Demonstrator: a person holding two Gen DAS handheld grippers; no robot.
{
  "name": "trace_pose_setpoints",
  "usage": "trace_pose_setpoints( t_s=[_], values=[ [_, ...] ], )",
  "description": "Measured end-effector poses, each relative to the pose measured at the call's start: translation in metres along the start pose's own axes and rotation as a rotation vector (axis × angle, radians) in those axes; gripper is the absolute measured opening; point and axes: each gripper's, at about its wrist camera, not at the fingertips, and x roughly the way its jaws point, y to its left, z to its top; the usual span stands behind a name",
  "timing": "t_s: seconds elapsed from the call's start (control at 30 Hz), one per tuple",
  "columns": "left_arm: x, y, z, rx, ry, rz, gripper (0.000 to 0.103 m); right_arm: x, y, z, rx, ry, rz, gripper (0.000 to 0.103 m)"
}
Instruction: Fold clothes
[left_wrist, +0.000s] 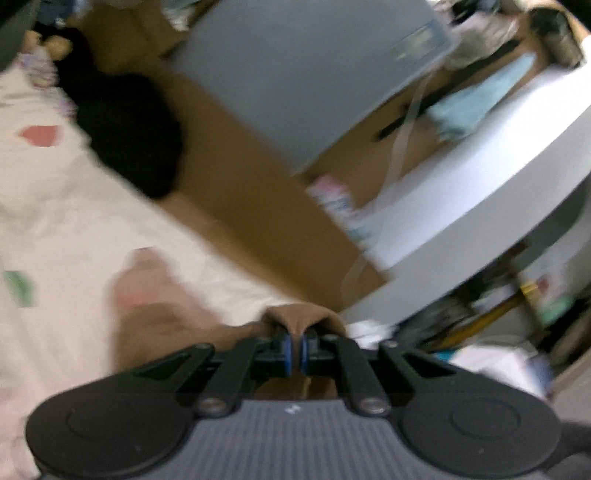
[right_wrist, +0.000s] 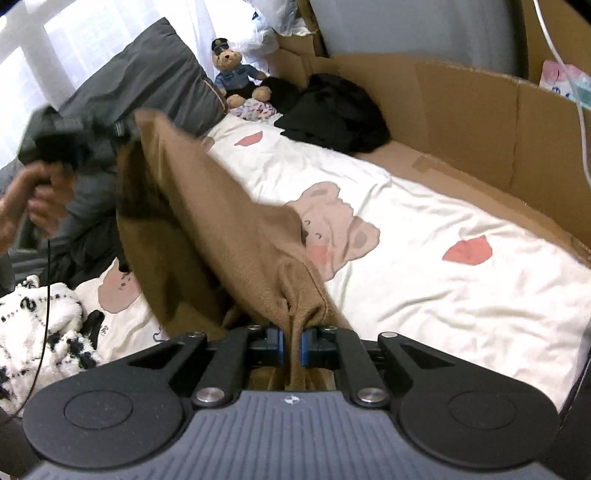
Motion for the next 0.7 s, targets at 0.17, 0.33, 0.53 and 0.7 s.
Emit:
trace_pose_setpoints(
  t_s=[0.17,0.33,0.53,0.7],
  values=[
    [0.012,0.031,-0.025,-0.023,0.114,0.093,0.007,0.0,0.0,0.006,-0.007,-0.018,-0.015,0.009],
    [0.031,0.052,-0.045,-0.023,0.26,0.195,0.019,0.007,0.01,0.007,-0.026,0.003,-0.007,0.009],
    [0.023,0.048,-0.033,0.023,0.377,0.184,0.059,0.011,0.03,0.003,-0.124,0.033,0.023,0.009],
    [0.017,0.004,-0.014,0.157,0.379,0.097,0.069,0.016,0.03,-0.001,-0.111,0.064,0.025,0.011]
  ],
)
